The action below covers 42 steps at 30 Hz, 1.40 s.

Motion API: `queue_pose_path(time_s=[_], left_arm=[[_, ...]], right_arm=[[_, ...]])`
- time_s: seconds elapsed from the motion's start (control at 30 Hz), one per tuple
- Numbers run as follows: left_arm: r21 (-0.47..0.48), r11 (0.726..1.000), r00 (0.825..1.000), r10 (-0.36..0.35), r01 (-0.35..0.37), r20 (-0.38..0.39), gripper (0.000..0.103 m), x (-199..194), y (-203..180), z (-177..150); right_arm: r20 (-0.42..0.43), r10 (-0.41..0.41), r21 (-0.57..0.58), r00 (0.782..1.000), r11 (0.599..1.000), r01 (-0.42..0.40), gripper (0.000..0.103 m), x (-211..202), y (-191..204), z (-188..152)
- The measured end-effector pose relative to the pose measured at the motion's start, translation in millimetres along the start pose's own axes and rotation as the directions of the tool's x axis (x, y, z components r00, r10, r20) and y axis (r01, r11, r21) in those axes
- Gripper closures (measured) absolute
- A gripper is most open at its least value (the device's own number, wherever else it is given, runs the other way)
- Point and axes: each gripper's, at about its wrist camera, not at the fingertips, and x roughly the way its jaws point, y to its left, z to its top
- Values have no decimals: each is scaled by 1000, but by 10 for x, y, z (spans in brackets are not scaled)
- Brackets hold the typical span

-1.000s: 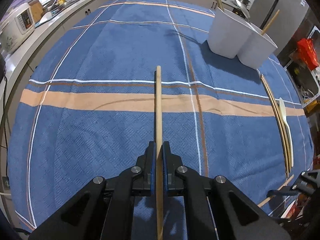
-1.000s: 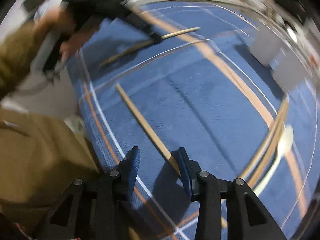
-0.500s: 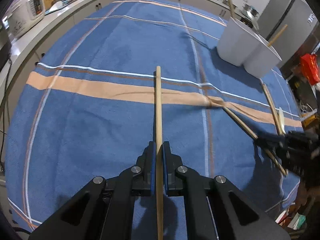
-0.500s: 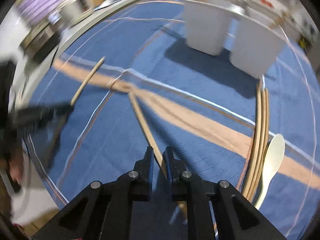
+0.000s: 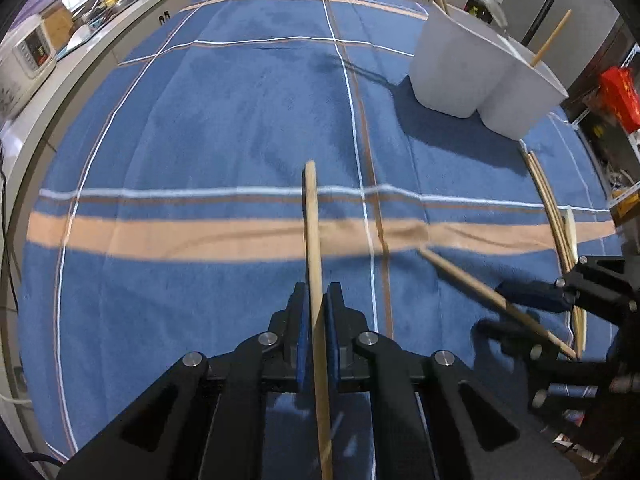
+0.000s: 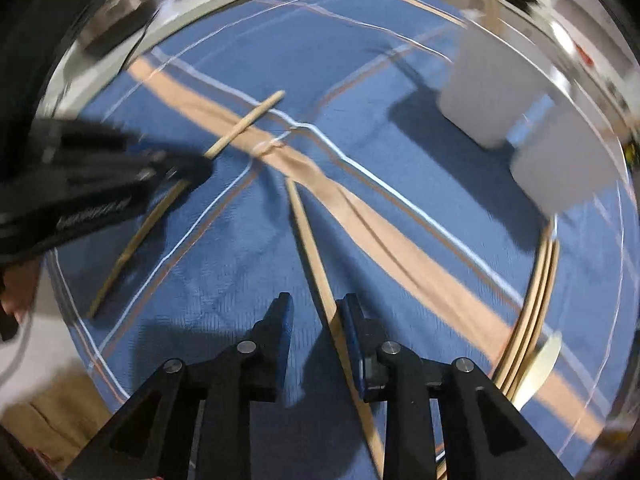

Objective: Organize utensils
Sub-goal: 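Lift the chopstick with the left tool while the right tool reaches for another, then lift both held chopsticks upright and carry them above the white holder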

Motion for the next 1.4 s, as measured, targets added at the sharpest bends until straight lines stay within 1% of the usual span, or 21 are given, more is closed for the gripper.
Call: queue_pose_path(time_s=[0.1, 0.17, 0.23, 0.3, 0.37, 0.4, 0.43, 0.47, 0.5, 0.6, 0.7, 0.8, 0.83, 0.93, 0.97, 1.07, 1.13, 1.23, 1.33, 1.37, 1.4], left_arm=[[20, 1000, 1000, 4, -4, -6, 94, 31, -14, 101], [34, 999, 1000, -6, 6, -4, 91, 49, -37, 150], [42, 999, 1000, -19, 19, 2, 86, 57, -62, 164], [60, 998, 1000, -12, 11, 13, 86, 52, -77, 133], [95, 995, 1000, 0, -3, 31, 86, 47, -120, 93], [106, 994, 999, 6, -9, 35, 87, 39, -133, 76], [110, 994, 999, 8, -13, 40, 97, 33, -142, 65], [106, 994, 999, -3, -1, 41, 97, 26, -138, 54], [94, 996, 999, -15, 11, 45, 97, 9, -123, 32], [57, 998, 997, -22, 17, 74, 97, -74, -92, -47], [37, 999, 989, -43, 38, 144, 97, -306, -52, -154], [25, 998, 975, -57, 53, 213, 97, -595, -28, -252], [24, 998, 971, -64, 60, 230, 97, -672, -6, -213], [24, 997, 955, -71, 67, 289, 97, -923, -12, -291], [25, 998, 950, -69, 65, 306, 97, -991, -27, -308], [32, 998, 932, -63, 56, 357, 97, -1189, -86, -398], [35, 998, 921, -69, 60, 384, 97, -1305, -155, -433], [31, 995, 905, -96, 92, 415, 97, -1454, -206, -446], [30, 991, 882, -131, 132, 453, 97, -1619, -260, -399], [31, 989, 875, -141, 143, 463, 97, -1652, -270, -371], [32, 987, 864, -154, 158, 479, 97, -1709, -285, -324]], right_arm=[[-49, 0, -88, 999, 996, -4, 76, 82, 62, 147], [-88, 20, -135, 996, 990, -31, 76, 118, 67, 201], [-128, 37, -171, 991, 983, -59, 75, 142, 60, 225], [-169, 35, -222, 985, 972, -73, 75, 151, 61, 209], [-183, 32, -241, 983, 968, -76, 76, 120, 48, 140], [-184, 29, -242, 983, 968, -74, 79, 117, 49, 128], [-181, 28, -238, 983, 969, -71, 86, 116, 56, 132], [-163, 27, -232, 986, 971, -65, 95, 127, 88, 159], [-149, 34, -219, 988, 974, -66, 95, 130, 93, 170], [-95, 64, -145, 993, 986, -77, 96, 105, 61, 125], [-9, 98, -66, 995, 993, -98, 96, -10, -4, -13], [107, 141, 34, 984, 989, -145, 96, -229, -112, -166], [155, 143, 70, 977, 985, -155, 96, -328, -147, -228], [248, 137, 139, 959, 975, -175, 96, -555, -251, -398], [288, 126, 165, 949, 970, -179, 96, -670, -276, -488], [365, 91, 217, 927, 960, -180, 96, -893, -333, -670], [403, 69, 246, 912, 952, -181, 96, -1012, -381, -757], [453, 36, 285, 891, 941, -183, 96, -1173, -399, -850], [513, -15, 332, 858, 925, -183, 96, -1369, -490, -932], [524, -26, 342, 851, 922, -183, 96, -1400, -481, -936], [542, -47, 358, 839, 916, -180, 96, -1472, -509, -917]])
